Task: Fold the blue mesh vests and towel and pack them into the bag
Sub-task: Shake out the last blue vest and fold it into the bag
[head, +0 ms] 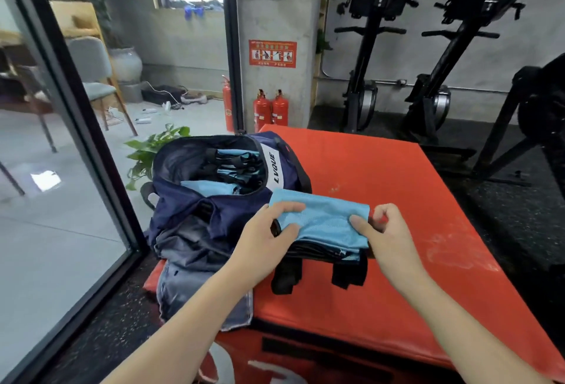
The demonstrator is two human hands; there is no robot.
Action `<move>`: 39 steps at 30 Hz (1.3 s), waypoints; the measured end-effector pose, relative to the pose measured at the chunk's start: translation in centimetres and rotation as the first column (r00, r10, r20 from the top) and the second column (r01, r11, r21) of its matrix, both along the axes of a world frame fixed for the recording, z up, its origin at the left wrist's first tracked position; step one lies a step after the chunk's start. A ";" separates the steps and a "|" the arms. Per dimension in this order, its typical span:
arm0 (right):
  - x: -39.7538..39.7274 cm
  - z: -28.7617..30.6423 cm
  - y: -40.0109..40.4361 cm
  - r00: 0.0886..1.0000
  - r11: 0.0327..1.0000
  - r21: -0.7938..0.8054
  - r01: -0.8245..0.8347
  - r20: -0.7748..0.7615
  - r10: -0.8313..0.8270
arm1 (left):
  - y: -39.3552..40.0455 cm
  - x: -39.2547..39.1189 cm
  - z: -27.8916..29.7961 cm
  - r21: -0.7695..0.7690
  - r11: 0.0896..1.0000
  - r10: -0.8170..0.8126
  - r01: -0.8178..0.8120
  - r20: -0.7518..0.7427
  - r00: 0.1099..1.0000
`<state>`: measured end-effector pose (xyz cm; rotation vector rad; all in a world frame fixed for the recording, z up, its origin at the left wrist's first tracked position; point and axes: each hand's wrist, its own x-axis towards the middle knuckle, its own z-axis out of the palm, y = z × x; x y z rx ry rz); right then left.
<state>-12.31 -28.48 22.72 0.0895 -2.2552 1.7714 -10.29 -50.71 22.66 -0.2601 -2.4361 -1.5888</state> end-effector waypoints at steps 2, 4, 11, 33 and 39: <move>-0.3 0.7 -1.5 0.998 0.999 0.022 -0.024 -0.061 0.025 | -1.3 0.5 0.4 0.039 0.998 0.049 -0.048 -0.033 0.998; -0.4 1.7 -3.1 0.993 0.995 -0.035 -0.092 -0.081 0.089 | -2.7 0.8 0.7 0.082 0.990 0.115 -0.111 -0.049 0.992; -2.2 5.0 -9.7 0.965 0.964 -0.053 -0.262 -0.012 0.262 | -7.3 0.7 1.6 0.362 0.826 0.481 -0.432 -0.053 0.875; -15.0 4.8 -24.5 0.995 0.985 0.172 -0.031 0.100 0.014 | -18.1 -13.7 6.2 -0.028 0.886 0.463 -0.462 0.084 0.882; -15.8 3.2 -22.5 0.968 0.859 0.482 -0.170 0.245 0.054 | -18.8 -15.6 3.0 -0.384 0.889 0.332 -0.249 0.169 0.928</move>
